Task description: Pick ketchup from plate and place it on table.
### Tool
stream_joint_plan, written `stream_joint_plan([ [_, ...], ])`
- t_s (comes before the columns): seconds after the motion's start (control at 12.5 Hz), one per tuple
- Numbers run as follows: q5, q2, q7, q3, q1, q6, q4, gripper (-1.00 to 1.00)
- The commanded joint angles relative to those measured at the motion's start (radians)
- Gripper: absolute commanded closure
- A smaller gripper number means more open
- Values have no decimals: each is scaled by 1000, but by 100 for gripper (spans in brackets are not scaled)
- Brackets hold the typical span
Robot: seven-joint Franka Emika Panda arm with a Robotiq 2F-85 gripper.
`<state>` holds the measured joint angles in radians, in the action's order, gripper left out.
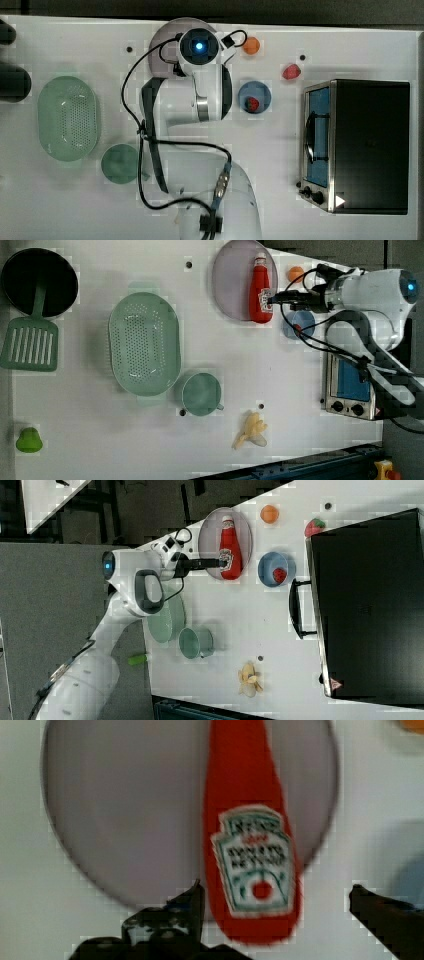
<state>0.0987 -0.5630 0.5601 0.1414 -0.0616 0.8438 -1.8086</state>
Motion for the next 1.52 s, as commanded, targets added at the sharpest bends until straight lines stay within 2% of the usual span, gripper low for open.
stream_joint_plan([
  [0.08,-2,-40,66,-4,6,53,8,-100],
  [0.56,8,-154,66,-6,9,195,8,-100],
  [0.88,8,-183,66,-5,11,246,7,-100],
  [0.96,8,-182,66,-5,11,248,10,-91],
  [1.12,8,-180,66,-7,10,248,10,-43],
  [1.2,8,-176,66,-5,10,251,11,-30],
  [1.52,5,-129,47,-4,9,249,27,-30],
])
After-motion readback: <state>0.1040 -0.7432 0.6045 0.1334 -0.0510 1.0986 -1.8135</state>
